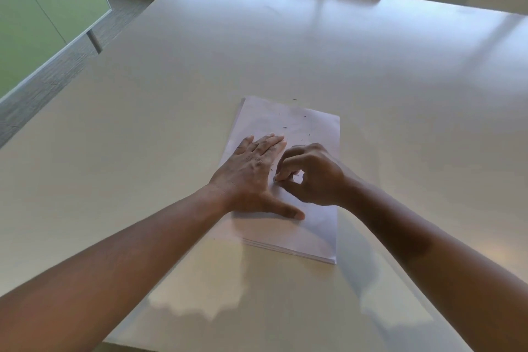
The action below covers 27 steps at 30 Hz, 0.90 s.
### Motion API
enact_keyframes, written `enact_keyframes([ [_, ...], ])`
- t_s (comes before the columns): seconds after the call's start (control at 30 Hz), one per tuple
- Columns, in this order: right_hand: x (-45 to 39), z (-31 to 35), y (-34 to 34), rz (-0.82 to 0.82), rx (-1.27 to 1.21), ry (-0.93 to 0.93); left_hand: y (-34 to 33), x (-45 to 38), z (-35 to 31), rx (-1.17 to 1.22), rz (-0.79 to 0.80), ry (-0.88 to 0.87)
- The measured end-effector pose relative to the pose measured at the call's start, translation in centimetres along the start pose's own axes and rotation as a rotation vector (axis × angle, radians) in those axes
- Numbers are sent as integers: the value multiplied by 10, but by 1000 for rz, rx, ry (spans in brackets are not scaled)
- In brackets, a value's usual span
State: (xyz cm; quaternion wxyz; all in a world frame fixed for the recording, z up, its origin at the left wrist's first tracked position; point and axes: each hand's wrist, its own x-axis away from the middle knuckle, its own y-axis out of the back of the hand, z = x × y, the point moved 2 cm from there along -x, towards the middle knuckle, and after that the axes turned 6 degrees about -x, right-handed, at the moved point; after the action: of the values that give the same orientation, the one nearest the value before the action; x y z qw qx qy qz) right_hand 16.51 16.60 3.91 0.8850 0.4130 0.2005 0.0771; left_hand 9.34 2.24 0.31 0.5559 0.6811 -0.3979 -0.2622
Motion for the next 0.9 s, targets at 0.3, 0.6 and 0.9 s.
enact_keyframes([
  [0.3, -4, -8, 0, -55, -26, 32, 1, 0, -1, 13, 6, 2],
  [0.6, -3, -12, -1, -61, -49, 36, 1, 0, -1, 12, 5, 7],
  [0.9, -5, -15, 0, -74, -5, 33, 0, 0, -1, 9, 10, 9],
])
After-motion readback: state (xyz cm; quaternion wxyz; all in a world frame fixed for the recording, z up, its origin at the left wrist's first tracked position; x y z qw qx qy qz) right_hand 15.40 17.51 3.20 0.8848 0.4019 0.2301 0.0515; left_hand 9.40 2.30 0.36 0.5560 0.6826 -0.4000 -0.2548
